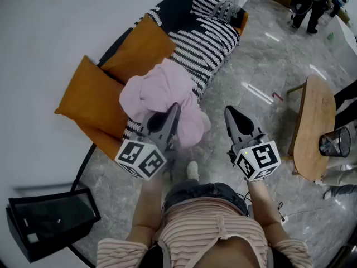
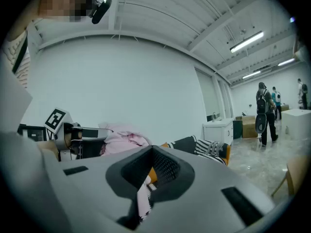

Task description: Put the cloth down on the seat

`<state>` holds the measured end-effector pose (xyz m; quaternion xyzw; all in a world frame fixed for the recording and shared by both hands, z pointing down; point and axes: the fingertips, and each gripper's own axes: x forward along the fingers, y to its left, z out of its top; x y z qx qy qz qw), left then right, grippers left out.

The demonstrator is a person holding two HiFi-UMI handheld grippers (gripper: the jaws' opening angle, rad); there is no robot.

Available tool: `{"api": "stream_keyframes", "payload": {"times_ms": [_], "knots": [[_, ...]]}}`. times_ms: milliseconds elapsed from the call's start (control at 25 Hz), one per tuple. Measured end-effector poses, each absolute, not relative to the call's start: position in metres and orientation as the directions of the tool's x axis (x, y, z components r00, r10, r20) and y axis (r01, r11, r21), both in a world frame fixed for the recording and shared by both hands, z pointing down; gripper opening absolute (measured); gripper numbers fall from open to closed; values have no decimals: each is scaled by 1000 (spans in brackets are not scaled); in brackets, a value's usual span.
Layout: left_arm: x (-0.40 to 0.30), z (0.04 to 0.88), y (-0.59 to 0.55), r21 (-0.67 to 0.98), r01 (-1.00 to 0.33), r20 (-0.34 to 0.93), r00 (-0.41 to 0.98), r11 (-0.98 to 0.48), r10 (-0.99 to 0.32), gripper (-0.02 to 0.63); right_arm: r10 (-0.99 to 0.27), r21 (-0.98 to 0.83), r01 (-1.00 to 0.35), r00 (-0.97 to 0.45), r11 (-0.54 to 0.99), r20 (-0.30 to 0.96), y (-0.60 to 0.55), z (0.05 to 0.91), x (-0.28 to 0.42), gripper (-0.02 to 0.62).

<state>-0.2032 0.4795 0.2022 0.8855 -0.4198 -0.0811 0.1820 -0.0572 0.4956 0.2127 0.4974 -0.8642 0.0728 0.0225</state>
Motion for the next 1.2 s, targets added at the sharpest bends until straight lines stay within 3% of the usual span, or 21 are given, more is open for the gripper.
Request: {"api": "stream_keyframes", "payload": {"times_ms": [800, 1200], "knots": [[-233, 206, 428, 377, -718, 36, 643, -585, -765, 66, -848, -124, -857, -514, 501, 126, 447, 218, -96, 8], [-224, 216, 398, 378, -716, 56, 650, -586, -758, 66, -859, -144, -869, -491, 473, 142, 424, 222, -78, 8]]}}
